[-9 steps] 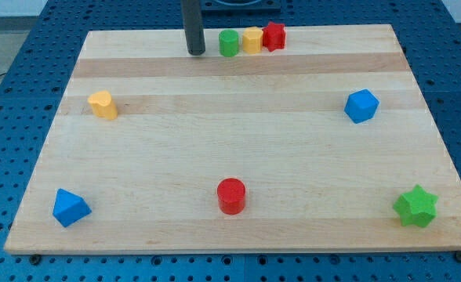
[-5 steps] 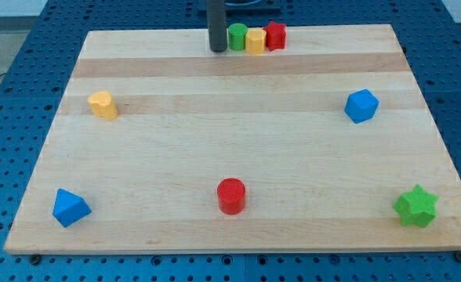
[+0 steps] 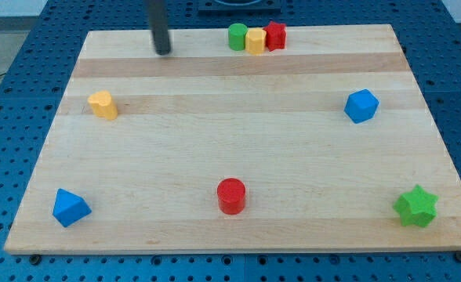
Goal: Push the yellow heart towards the center of the board
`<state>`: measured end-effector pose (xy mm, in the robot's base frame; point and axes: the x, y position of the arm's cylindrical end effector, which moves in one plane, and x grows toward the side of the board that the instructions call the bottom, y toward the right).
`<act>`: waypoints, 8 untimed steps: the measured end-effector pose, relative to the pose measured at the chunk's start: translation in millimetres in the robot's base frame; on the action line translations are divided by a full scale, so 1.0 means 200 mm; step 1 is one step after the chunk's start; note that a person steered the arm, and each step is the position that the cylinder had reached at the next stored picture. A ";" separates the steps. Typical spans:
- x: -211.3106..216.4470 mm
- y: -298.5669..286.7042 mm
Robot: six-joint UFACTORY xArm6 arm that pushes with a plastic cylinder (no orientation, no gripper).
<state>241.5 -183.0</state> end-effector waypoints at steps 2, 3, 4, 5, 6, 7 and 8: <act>0.06 -0.60; 0.08 -0.61; 0.10 -0.61; 0.28 -0.61; 0.56 -0.61; 0.72 -0.59; 0.72 -0.41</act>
